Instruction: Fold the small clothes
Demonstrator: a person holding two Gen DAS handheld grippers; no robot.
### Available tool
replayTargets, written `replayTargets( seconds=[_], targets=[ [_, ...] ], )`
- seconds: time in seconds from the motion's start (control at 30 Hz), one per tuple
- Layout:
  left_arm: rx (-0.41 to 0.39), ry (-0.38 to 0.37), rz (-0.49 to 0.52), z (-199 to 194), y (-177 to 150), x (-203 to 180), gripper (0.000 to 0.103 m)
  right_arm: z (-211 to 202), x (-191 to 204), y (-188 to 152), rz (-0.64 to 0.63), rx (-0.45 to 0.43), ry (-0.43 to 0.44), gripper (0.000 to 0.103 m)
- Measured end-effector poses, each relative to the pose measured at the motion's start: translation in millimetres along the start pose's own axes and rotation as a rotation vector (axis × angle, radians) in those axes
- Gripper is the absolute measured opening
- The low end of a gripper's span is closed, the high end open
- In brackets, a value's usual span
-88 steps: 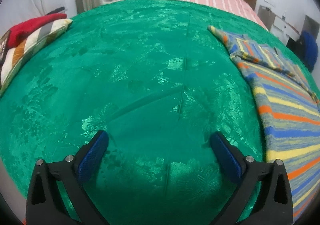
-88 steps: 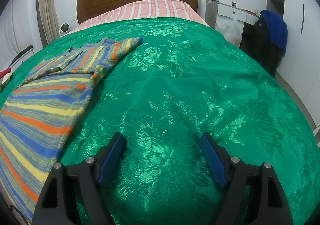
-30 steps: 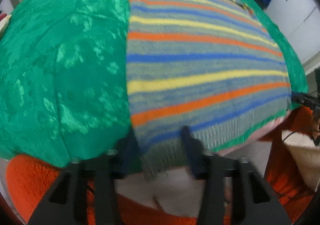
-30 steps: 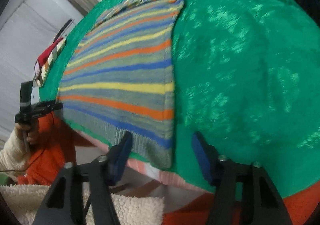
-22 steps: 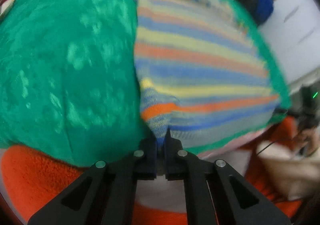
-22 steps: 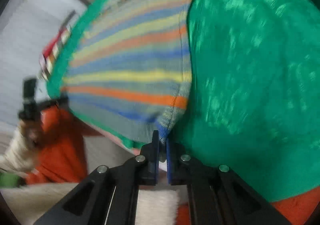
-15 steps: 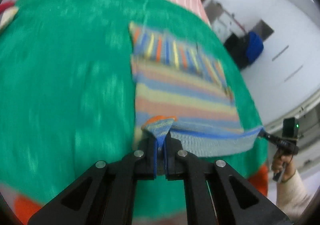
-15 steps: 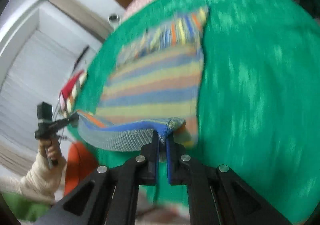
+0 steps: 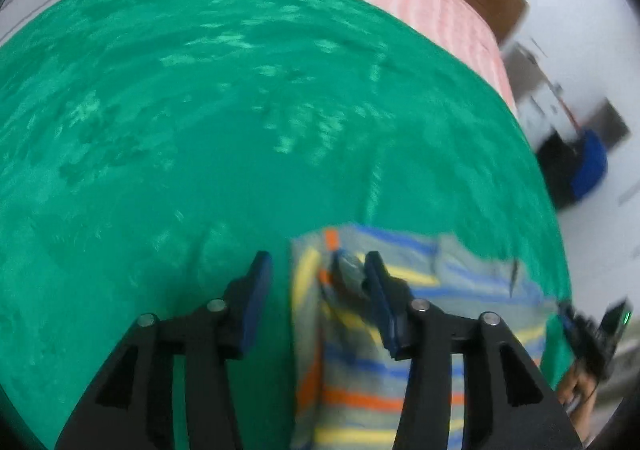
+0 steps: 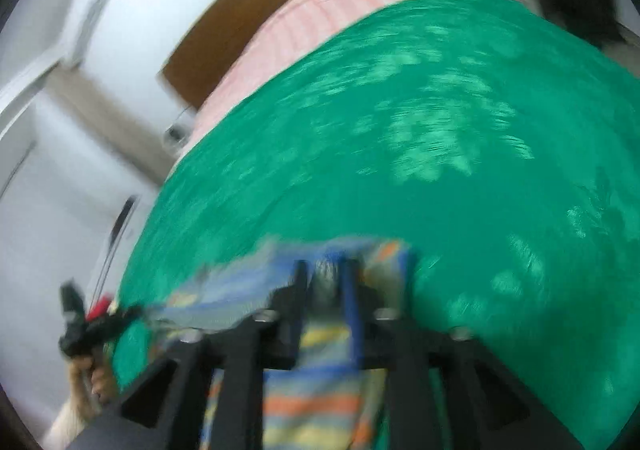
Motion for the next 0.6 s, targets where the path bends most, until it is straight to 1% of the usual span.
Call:
replayTargets(
  seconds=[0.07, 0.1, 0.17, 0.23, 0.27, 0.3, 0.33, 0.37, 0.4, 0.43, 0.47, 0.5, 0.53, 0.57, 0.6],
  targets=[
    [-0.017, -0.055, -0.022, -9, -4, 8, 0.055, -1, -11, 2, 0.045, -0.030, -0.009, 0.025],
    [-0.026, -0.058, -0.012, -13, -8, 12, 0.056, -7, -11, 1, 0.041, -0.037, -0.001, 0.025],
    [-0.042, -0.057, 0.035, -30, -19, 13, 0.057, -22, -3, -5, -0.042, -0.023, -0.011, 0.025],
    [-0.017, -0.098, 0.128, -43, -36, 2, 0.057, -35, 13, -12, -0.138, 0.012, -0.015, 0.025],
    [0.008, -0.120, 0.164, -43, -43, -6, 0.061, -40, 26, -20, -0.196, 0.054, -0.011, 0.025],
    [0.051, -0.146, 0.214, -43, -53, -16, 0.064, -40, 36, -27, -0.235, 0.097, -0.008, 0.025],
    [0.087, -0.168, 0.265, -41, -66, -25, 0.064, -38, 46, -38, -0.269, 0.161, 0.000, 0.025],
    [0.109, -0.171, 0.300, -37, -74, -31, 0.067, -27, 57, -50, -0.296, 0.256, 0.002, 0.025],
    [0.133, -0.162, 0.333, -32, -81, -36, 0.071, -17, 65, -60, -0.308, 0.322, 0.001, 0.025],
    [0.168, -0.146, 0.370, -23, -86, -42, 0.074, 4, 75, -71, -0.326, 0.402, -0.014, 0.026],
    [0.213, -0.125, 0.408, -11, -91, -47, 0.074, 21, 80, -75, -0.342, 0.446, -0.035, 0.027],
    [0.234, -0.093, 0.430, 2, -90, -51, 0.074, 43, 81, -78, -0.357, 0.481, -0.061, 0.027],
    [0.219, -0.064, 0.424, 13, -80, -55, 0.074, 67, 82, -74, -0.368, 0.487, -0.091, 0.027],
    [0.198, -0.056, 0.405, 18, -68, -58, 0.074, 87, 89, -63, -0.368, 0.426, -0.101, 0.027],
    [0.145, -0.058, 0.357, 21, -45, -63, 0.074, 98, 99, -47, -0.368, 0.321, -0.089, 0.027]
  ],
)
Point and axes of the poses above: each gripper's, at about its wrist camera, not at the fingertips, and z roughly the way its jaws point, x to its left, y to its top, the point moved 9 cm from there along z, roughly the way its jaws point, and after that the axes turned 2 degrees about z, right-handed, at the moved point
